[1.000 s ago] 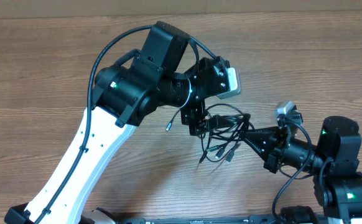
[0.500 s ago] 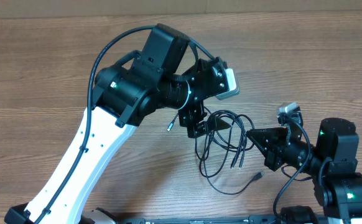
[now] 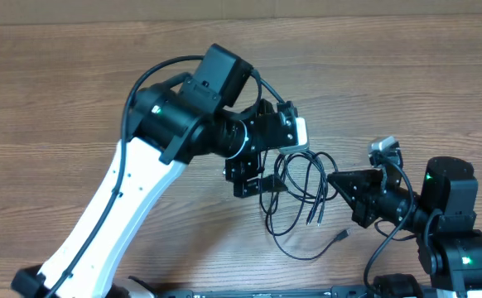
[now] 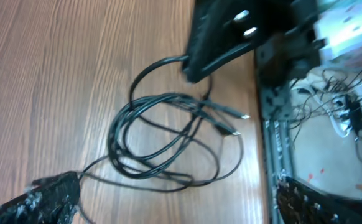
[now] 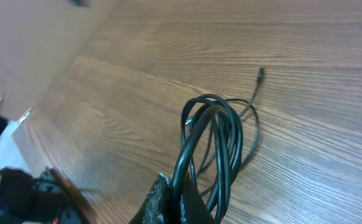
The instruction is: Untangle cables
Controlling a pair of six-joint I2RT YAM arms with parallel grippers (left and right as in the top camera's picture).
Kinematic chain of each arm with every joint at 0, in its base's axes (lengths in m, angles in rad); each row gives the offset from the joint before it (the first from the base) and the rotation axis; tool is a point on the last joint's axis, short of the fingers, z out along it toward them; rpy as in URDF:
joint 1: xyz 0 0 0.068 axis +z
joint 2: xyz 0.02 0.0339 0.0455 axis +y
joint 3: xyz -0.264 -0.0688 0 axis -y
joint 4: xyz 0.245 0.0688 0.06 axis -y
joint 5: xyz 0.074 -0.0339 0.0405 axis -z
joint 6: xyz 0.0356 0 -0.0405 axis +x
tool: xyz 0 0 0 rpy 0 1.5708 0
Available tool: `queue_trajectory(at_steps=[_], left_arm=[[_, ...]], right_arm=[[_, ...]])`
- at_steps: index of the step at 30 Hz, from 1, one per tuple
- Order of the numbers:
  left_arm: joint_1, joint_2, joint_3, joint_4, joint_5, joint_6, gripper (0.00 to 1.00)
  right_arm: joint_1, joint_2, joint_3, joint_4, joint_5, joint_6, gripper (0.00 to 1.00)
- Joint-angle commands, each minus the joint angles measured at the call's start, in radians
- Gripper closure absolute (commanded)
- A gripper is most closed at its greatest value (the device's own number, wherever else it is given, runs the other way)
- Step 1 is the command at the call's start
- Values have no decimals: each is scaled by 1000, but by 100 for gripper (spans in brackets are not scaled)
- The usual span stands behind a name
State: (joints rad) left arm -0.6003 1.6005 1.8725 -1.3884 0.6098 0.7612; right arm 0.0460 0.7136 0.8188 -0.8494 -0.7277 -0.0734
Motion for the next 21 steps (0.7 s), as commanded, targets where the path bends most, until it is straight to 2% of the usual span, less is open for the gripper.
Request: queue_trajectory(at_steps=[1, 6, 12, 17, 21], left_arm=[[4, 74, 14, -5, -63, 64, 0], [4, 118, 14, -47, -29, 192, 0], [20, 126, 14, -138, -55, 362, 0], [24, 131, 14, -120, -131, 369, 1], [24, 133, 14, -118, -145, 369, 1]], right_arm=[[-2, -3, 7, -3, -129, -112, 96], [-2, -3, 7, -2, -207, -188, 96], [-2, -3, 7, 3, -284, -272, 96], [-2, -3, 7, 7, -426, -372, 96], [-2, -3, 7, 10, -446, -381, 96]])
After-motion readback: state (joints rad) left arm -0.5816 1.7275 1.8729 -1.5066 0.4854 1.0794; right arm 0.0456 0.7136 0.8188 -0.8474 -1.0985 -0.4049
